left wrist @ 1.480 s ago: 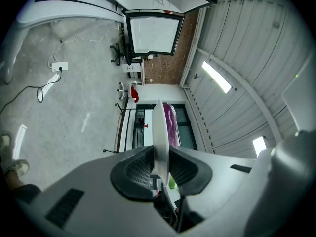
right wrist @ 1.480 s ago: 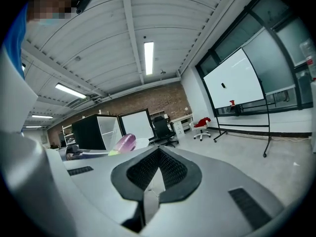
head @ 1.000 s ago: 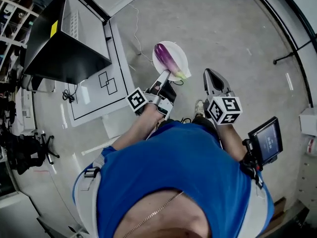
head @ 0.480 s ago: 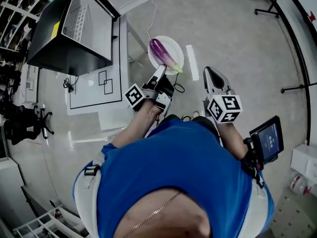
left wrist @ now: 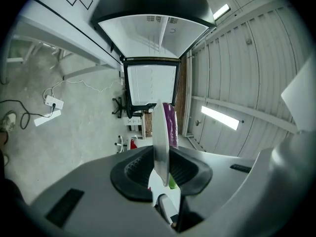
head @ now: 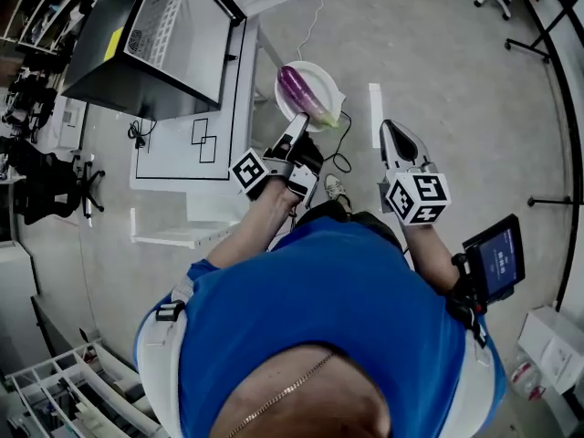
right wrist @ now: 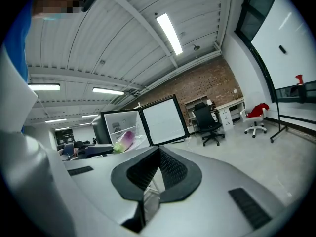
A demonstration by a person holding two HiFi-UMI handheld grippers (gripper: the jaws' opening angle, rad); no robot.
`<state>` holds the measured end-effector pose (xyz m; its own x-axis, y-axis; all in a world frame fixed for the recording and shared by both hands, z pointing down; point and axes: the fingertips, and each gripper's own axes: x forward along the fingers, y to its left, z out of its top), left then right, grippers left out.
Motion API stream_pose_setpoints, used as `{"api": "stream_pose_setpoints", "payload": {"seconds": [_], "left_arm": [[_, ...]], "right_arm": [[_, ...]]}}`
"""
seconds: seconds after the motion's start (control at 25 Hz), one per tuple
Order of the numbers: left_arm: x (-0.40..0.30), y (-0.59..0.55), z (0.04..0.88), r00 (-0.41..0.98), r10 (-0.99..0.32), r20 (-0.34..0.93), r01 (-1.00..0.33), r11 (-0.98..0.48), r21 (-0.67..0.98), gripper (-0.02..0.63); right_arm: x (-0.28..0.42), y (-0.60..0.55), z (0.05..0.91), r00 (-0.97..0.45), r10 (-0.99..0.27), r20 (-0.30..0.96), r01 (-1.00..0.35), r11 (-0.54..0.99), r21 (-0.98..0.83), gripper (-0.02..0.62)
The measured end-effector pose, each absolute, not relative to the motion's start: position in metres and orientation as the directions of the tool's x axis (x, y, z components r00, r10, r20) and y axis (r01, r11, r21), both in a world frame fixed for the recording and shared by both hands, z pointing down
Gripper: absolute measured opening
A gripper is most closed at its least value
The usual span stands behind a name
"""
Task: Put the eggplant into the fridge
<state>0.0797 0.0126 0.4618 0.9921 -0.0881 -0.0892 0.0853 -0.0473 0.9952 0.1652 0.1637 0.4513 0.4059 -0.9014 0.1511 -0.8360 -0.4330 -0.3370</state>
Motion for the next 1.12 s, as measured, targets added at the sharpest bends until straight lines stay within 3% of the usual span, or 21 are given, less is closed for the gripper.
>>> {"api": "stream_pose_setpoints", "payload": {"seconds": [0.6,1.12], "left_arm": [[0.102,-0.161,0.466,0.948,-0.302,-0.098,0.073,-0.092,0.993,0.086],[0.094,-0.245,0.481,0.896,-0.437,-0.078,0.035,-0.106,0.994,0.086]], "right_arm": [[0.217,-0.016,0.444,0.227,-0.961,0.160,-0.920,-0.265,-0.289,0.002],[0.220,-0.091,0.448,0.125,-0.975,0.183,-0.943,-0.174,-0.285,0.002]]}}
